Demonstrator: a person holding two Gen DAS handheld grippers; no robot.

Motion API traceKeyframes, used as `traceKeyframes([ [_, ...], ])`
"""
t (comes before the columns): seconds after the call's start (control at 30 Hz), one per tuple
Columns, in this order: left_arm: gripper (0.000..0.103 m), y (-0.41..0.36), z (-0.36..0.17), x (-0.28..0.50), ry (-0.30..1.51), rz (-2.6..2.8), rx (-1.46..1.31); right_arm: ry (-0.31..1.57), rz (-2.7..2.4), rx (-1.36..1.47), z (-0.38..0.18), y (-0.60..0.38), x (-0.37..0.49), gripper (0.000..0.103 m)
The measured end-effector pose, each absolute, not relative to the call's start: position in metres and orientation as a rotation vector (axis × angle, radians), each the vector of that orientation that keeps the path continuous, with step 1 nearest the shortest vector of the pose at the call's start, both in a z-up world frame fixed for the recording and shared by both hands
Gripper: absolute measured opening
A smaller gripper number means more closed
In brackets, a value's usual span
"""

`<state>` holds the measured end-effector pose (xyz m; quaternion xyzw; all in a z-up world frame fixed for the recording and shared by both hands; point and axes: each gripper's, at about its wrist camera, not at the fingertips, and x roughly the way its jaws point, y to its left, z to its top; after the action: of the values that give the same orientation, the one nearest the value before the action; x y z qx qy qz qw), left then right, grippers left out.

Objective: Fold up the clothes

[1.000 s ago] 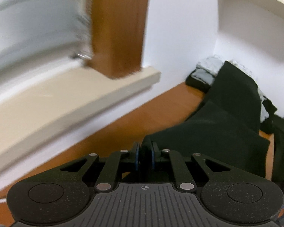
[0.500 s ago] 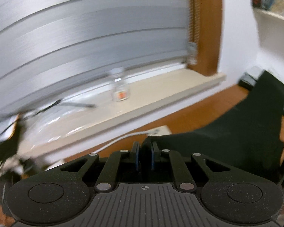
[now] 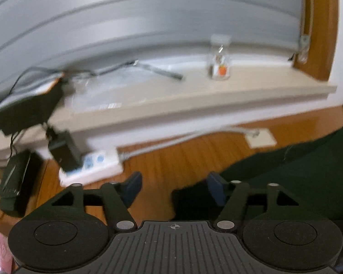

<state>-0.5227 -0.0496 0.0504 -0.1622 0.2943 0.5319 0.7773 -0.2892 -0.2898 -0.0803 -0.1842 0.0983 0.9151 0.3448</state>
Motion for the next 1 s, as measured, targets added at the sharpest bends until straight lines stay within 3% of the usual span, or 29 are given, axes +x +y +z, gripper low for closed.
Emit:
traceKeyframes([
  [0.07,0.081,-0.054,0.053,-0.505,0.611,1.125,-0.32,0.239,2.311,-0.472,-0.078,-0.284,-0.264,0.046],
  [0.27,0.086,-0.065,0.047,-0.441,0.597,0.999,-0.249,0.176,2.046,-0.5,-0.076,-0.286,-0.177,0.052],
  [0.37,0.1,-0.067,0.039,-0.407,0.585,0.936,-0.249,0.215,1.881,-0.575,-0.082,-0.284,-0.127,0.052],
  [0.5,0.1,-0.062,0.015,-0.355,0.579,0.842,-0.282,0.366,1.628,-0.704,-0.103,-0.261,-0.07,0.053],
  [0.63,0.102,-0.058,-0.015,-0.308,0.552,0.768,-0.297,0.474,1.646,-0.638,-0.112,-0.254,-0.036,0.059],
  [1.0,0.102,-0.064,-0.061,-0.265,0.668,0.742,-0.219,0.352,1.686,-0.566,-0.12,-0.28,-0.031,0.061],
])
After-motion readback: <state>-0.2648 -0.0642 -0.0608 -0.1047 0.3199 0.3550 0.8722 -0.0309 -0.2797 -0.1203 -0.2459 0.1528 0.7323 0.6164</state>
